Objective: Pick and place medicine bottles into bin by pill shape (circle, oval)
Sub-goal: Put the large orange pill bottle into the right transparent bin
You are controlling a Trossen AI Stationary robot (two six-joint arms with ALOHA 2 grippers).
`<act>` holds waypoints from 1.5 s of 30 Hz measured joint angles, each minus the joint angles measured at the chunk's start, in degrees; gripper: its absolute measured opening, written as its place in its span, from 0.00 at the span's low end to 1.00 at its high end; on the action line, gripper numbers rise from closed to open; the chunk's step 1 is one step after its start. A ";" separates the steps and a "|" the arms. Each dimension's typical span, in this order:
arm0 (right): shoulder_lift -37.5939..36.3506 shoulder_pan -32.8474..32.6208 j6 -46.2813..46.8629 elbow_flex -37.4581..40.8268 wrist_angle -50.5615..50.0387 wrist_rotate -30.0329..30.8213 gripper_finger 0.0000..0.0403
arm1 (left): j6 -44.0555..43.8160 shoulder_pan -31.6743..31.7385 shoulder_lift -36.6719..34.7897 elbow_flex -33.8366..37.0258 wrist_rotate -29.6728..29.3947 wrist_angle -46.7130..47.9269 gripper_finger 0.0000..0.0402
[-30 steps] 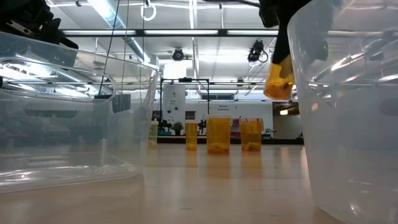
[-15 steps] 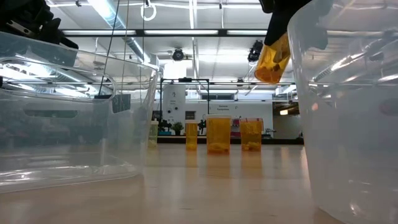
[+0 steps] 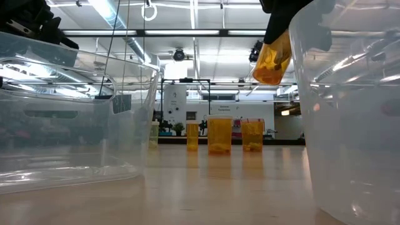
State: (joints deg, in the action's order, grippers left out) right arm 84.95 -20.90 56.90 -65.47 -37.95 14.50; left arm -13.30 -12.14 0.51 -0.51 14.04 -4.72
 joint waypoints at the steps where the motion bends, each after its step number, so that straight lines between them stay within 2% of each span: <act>1: -0.02 -0.27 0.38 -0.02 0.06 0.02 0.56 | 0.00 0.00 0.12 0.00 -0.01 0.26 0.44; 10: 1.94 -2.25 2.87 -1.64 -0.16 0.44 0.56 | 0.00 0.02 0.23 0.00 0.00 0.30 0.45; 13: 5.28 -2.28 1.27 -6.22 -2.79 0.17 0.56 | -0.01 0.00 0.23 0.00 0.00 0.31 0.44; 20: 14.46 -3.01 -1.83 -21.58 -16.93 0.49 0.56 | 0.00 0.00 0.23 0.00 0.00 0.32 0.45; 24: 17.46 -4.10 -1.55 -25.72 -19.94 0.38 0.56 | -0.01 0.02 0.23 0.00 0.00 0.30 0.44; 31: 17.40 -8.41 -0.29 -25.83 -21.52 -1.26 0.56 | 0.00 0.00 0.23 0.00 0.00 0.30 0.45; 45: 19.76 -14.81 14.52 -25.72 -23.75 -1.53 0.56 | 0.00 0.00 0.25 0.00 0.00 0.26 0.45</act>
State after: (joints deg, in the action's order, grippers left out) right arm 104.71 -35.71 71.42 -91.19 -61.69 12.97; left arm -13.30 -12.14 0.75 -0.51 14.04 -4.47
